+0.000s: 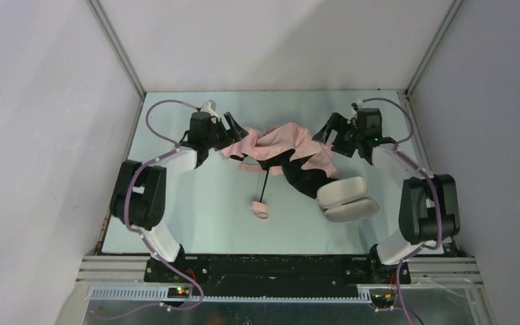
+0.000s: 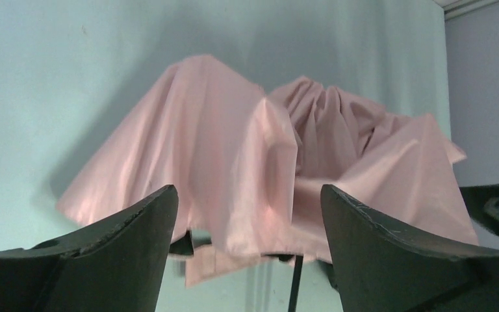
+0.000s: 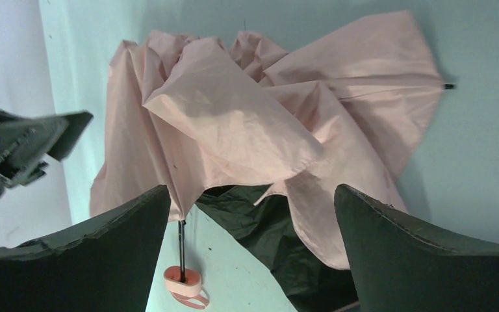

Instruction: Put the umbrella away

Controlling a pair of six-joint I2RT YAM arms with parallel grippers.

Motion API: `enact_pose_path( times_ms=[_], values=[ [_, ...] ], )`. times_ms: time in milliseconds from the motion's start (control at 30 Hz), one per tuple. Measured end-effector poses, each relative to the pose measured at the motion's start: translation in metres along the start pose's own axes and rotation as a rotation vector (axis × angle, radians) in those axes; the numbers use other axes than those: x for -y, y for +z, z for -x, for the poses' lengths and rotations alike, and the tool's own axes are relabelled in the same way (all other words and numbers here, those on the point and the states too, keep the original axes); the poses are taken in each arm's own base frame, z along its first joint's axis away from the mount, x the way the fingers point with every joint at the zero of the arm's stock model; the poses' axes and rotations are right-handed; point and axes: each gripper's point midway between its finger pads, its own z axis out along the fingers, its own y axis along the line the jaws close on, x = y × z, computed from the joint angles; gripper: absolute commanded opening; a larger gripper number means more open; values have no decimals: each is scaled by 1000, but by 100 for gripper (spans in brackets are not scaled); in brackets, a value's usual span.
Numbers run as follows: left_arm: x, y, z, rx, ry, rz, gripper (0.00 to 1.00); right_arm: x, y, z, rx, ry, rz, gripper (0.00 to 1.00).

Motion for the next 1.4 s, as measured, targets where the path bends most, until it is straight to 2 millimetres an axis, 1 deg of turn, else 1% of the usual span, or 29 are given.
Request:
enact_pose_path(
  times_ms=[100,167,200,267,367,400,433,500,600,700,867,900,967,1033,1067,1100,1133,1167,1233,1333,1367,1400],
  values=[
    [1,22,8,-18,13,-1,81,-6,26,-18,-64,-15,-14,99],
    [0,35,5,-43,9,-14,69,-8,42,-33,-104,-20,-24,99],
    [-1,40,2,-58,4,-22,60,-10,51,-42,-128,-19,-26,99],
    [-6,54,-13,-110,-16,-38,52,-11,66,-58,-170,-15,-31,99],
    [-17,73,-45,-195,-59,-54,45,-18,98,-83,-239,1,-23,100],
    [-20,77,-53,-217,-70,-55,43,-20,107,-91,-256,2,-20,99],
    [-18,80,-58,-228,-85,-75,40,-26,112,-94,-262,7,-4,99],
    [-12,81,-60,-232,-85,-99,38,-43,122,-96,-256,-13,12,99],
    [-4,81,-69,-248,-74,-114,36,-62,134,-106,-258,-49,7,99],
    [6,81,-80,-266,-60,-128,33,-69,142,-115,-259,-80,-42,99],
    [13,82,-92,-249,-40,-147,33,-69,149,-114,-246,-159,-204,99],
    [13,80,-93,-235,-41,-149,32,-69,147,-115,-245,-181,-235,99],
    [12,76,-96,-214,-47,-151,34,-69,145,-116,-248,-214,-280,99],
    [11,69,-101,-205,-51,-149,41,-67,144,-119,-260,-245,-336,99],
    [10,64,-102,-195,-52,-140,49,-65,144,-119,-263,-262,-364,99],
    [8,57,-105,-196,-55,-134,52,-62,145,-119,-260,-282,-405,97],
    [7,49,-108,-192,-57,-120,55,-60,147,-120,-261,-296,-426,96],
    [6,40,-110,-188,-58,-113,56,-56,148,-121,-256,-313,-457,96],
    [5,13,-120,-186,-76,-105,58,-50,151,-121,-244,-344,-502,94],
    [14,-20,-142,-196,-106,-140,59,-45,152,-122,-232,-381,-530,89],
    [14,-28,-147,-197,-118,-147,59,-45,152,-122,-227,-395,-534,88],
    [13,-35,-153,-200,-131,-150,60,-45,152,-122,-225,-409,-536,85]
  ],
)
